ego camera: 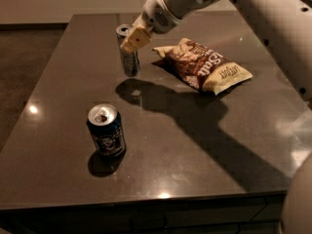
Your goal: Move redbull can near pepsi can
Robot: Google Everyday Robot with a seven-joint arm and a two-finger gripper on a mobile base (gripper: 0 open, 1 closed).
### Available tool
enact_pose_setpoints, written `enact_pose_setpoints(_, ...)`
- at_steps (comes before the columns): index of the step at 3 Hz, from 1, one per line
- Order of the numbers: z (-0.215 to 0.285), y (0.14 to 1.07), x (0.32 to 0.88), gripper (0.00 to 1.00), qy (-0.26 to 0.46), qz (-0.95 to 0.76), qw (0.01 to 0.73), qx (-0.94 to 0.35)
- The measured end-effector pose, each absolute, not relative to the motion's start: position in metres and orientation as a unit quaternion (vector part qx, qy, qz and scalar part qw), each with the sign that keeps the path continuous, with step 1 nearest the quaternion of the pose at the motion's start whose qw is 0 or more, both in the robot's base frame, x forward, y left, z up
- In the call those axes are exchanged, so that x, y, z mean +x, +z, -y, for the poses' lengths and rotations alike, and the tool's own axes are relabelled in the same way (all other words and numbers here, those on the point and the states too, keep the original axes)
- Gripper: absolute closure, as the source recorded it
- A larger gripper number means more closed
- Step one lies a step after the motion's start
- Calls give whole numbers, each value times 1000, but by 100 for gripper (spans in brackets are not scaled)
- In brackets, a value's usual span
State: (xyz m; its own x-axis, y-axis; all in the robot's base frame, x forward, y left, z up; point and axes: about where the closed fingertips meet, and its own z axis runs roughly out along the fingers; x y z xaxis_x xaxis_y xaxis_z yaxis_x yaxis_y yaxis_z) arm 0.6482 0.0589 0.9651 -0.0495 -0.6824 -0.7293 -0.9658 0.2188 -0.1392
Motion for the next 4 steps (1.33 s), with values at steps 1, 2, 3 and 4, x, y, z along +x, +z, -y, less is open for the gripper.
enact_pose_setpoints(1, -44, 972, 614, 100, 203, -681, 345, -613)
enact_pose_setpoints(2, -42, 966, 567, 100, 226, -655, 325, -644)
enact_pose_setpoints(3, -42, 957, 530, 100, 247, -630, 306, -670)
enact_pose_setpoints(4, -43, 950, 508, 100, 263, -606, 295, -690)
